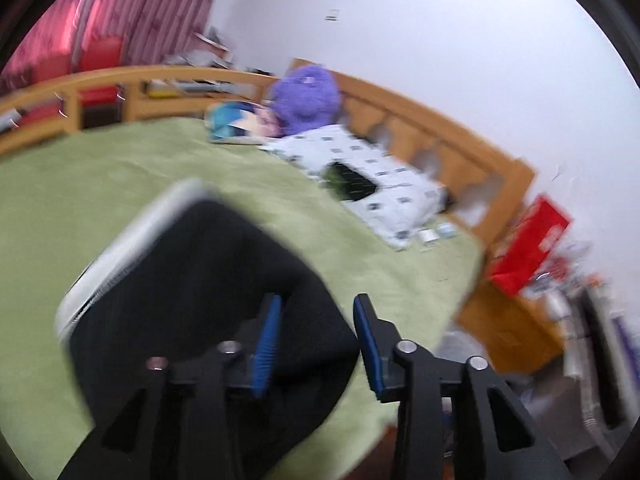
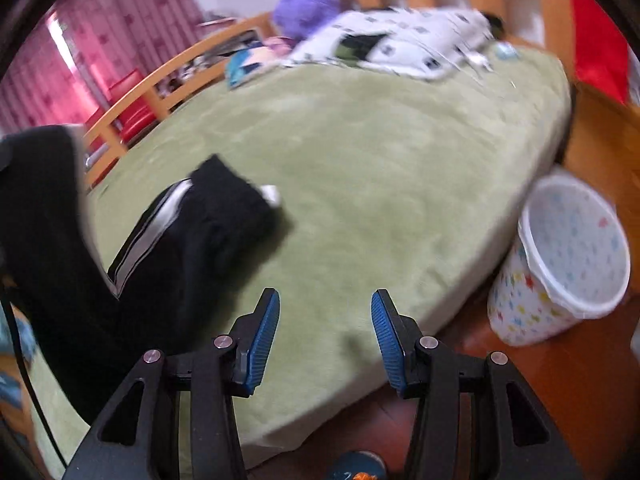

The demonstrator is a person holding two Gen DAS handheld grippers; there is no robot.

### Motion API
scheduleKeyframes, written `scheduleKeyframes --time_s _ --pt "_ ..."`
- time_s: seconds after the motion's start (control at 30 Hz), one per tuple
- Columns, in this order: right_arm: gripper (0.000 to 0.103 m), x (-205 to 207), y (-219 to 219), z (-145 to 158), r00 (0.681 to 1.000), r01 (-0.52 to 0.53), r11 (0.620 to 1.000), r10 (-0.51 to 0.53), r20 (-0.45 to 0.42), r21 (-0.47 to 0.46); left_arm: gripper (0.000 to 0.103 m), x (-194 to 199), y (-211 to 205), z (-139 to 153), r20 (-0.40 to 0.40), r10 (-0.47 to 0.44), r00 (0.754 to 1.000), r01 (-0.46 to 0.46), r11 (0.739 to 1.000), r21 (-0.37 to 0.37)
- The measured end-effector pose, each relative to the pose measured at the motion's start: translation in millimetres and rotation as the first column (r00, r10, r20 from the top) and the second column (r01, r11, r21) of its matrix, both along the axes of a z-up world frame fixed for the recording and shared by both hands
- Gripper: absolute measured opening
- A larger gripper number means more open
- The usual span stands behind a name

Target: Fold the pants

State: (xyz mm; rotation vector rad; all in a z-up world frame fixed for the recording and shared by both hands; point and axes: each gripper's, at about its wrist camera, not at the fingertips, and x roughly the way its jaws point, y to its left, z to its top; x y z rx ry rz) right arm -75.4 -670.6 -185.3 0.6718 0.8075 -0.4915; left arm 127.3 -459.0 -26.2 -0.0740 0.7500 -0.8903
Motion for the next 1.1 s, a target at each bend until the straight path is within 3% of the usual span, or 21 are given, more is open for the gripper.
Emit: scheduleKeyframes --time_s 0.07,0.13,0.27,0.37,0.43,0.57,0.7,0.73,0.83,0.97,1.1 --pt "0.048 -4 -11 -6 1.000 0.014 1.000 -0.014 0.002 0.022 0.057 -1 9 -1 0.003 0.044 0.999 -0.044 0.999 -0.014" --pt "0.048 -2 -10 -6 1.000 0.014 1.000 -0.014 0.002 -0.010 0.061 -4 28 -3 0.028 0.069 0.997 -0.069 0.997 -0.025" --pt "0.048 10 5 9 0.996 -0.044 0.998 0.048 0.071 -0.049 0.067 2 64 -20 0.028 0.147 0.989 -0.149 0.987 0.061" --pt "0.049 33 14 26 0.972 -0.160 0.987 0.160 0.172 -0.018 0.068 12 103 -48 -0.060 0.224 0.973 -0.217 0.970 0.113" --pt "0.050 58 18 38 0.955 -0.219 0.973 0.228 0.192 -0.067 0.069 16 121 -71 -0.100 0.265 0.959 -0.249 0.957 0.147" --pt "0.053 107 24 40 0.947 -0.287 0.929 0.312 0.079 -0.235 0.069 23 159 -123 -0.209 0.364 0.908 -0.325 0.925 0.198" --pt "0.055 150 14 -7 0.920 -0.392 0.908 0.385 -0.078 -0.148 0.069 34 171 -163 -0.325 0.372 0.870 -0.328 0.927 0.185" --pt "0.064 154 10 -18 0.919 -0.394 0.910 0.386 -0.087 -0.128 0.069 39 171 -171 -0.347 0.368 0.863 -0.322 0.929 0.184" --pt "0.074 159 1 -19 0.891 -0.453 0.882 0.445 -0.092 -0.129 0.069 53 162 -191 -0.399 0.338 0.853 -0.298 0.941 0.161" --pt "0.075 172 -12 -13 0.858 -0.514 0.850 0.508 -0.077 -0.118 0.069 65 148 -209 -0.450 0.282 0.847 -0.273 0.958 0.086" --pt "0.075 196 -18 -33 0.827 -0.559 0.829 0.559 -0.053 0.018 0.069 73 139 -220 -0.461 0.295 0.837 -0.290 0.953 0.083"
